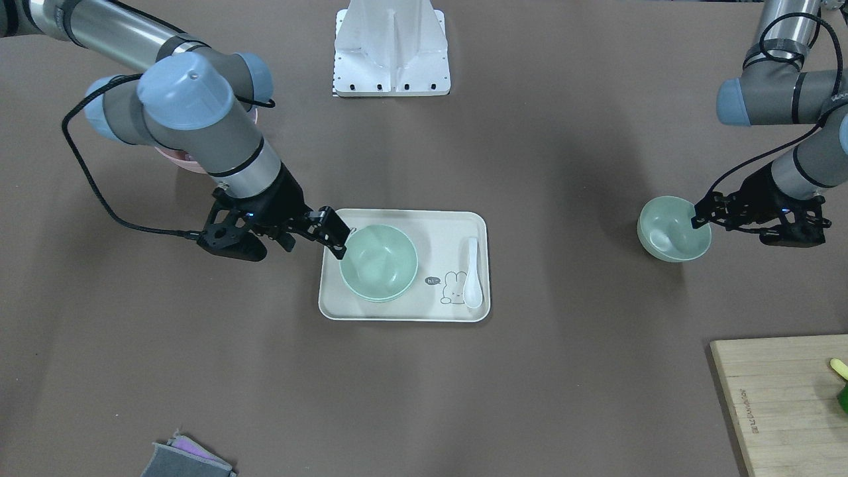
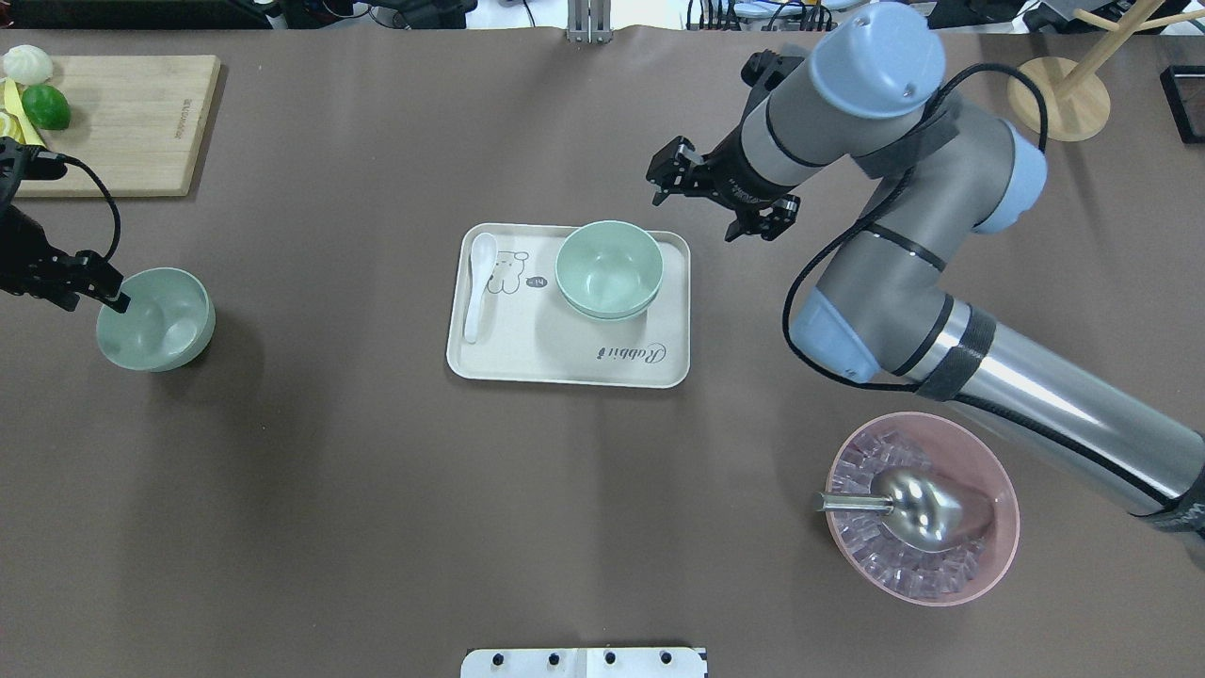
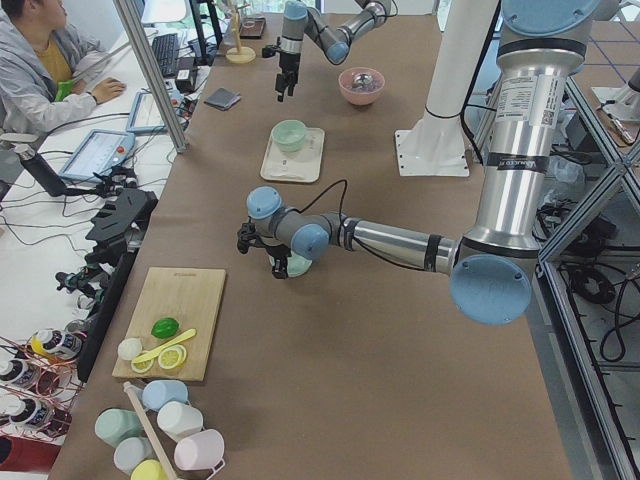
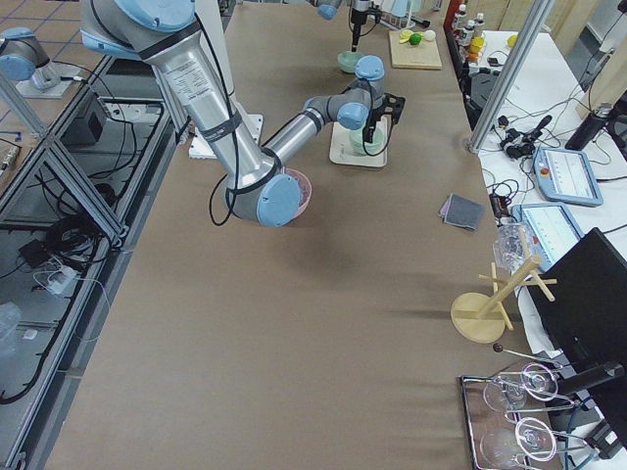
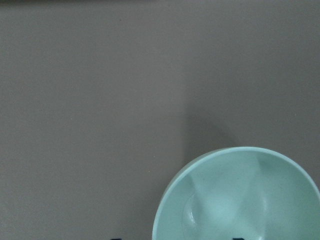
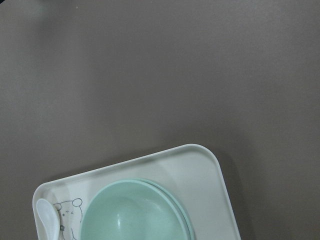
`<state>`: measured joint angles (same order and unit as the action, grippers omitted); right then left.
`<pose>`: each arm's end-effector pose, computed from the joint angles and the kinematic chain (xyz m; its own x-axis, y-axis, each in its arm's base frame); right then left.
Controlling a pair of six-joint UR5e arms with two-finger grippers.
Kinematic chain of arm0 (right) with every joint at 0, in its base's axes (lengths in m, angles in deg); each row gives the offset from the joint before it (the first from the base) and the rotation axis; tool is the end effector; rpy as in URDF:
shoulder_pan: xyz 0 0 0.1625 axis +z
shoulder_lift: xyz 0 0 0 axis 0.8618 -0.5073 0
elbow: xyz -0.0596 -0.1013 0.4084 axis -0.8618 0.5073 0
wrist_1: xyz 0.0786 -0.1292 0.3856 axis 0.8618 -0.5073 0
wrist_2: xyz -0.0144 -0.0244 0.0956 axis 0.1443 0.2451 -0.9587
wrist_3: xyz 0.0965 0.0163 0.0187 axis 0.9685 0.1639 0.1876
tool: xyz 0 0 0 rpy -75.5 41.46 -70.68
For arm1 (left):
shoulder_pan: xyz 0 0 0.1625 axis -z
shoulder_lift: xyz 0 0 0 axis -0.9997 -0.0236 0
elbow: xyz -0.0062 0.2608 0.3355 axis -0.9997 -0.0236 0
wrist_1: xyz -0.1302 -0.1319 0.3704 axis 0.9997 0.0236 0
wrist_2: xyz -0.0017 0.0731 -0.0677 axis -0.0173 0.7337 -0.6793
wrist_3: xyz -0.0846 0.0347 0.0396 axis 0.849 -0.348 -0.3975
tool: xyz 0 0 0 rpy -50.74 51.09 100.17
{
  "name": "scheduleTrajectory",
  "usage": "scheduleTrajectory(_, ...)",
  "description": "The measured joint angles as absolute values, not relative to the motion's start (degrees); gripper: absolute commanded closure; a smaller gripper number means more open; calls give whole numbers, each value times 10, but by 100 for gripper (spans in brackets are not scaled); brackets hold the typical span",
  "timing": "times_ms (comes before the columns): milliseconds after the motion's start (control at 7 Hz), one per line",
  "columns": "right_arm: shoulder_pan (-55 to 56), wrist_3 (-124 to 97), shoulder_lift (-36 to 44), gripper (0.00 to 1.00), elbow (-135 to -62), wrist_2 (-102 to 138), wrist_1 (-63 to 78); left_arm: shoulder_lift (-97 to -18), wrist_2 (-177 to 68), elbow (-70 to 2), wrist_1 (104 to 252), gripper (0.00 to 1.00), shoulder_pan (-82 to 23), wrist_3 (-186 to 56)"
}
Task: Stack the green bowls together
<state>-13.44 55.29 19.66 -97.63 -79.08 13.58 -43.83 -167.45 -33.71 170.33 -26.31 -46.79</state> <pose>-0.4149 -0.5503 0.2296 0.4003 0.3094 0.8625 -0.2930 0.9351 -0.1995 0.2011 -0.5200 0.5613 0.6414 0.0620 -0.7647 -0.0852 0.9963 0.0092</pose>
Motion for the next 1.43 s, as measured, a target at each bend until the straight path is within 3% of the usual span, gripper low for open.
scheduleTrajectory(286, -97, 526, 162, 0, -999, -829, 134, -439, -1674, -329, 1703, 33, -271, -466)
scheduleTrajectory(571, -81, 516, 145, 0, -1006, -840, 134, -446, -1674, -314, 1704, 51, -277, -465)
scheduleTrajectory(714, -71, 505, 136, 0, -1010, -847, 134, -452, -1674, -305, 1704, 71, -279, -465)
scheduleTrajectory(857, -59, 495, 129, 0, -1013, -859, 134, -455, -1674, -301, 1704, 100, -280, -466)
scheduleTrajectory(1429, 14, 409, 72, 0, -1028, -922, 134, -504, -1678, -340, 1668, 100, -280, -450)
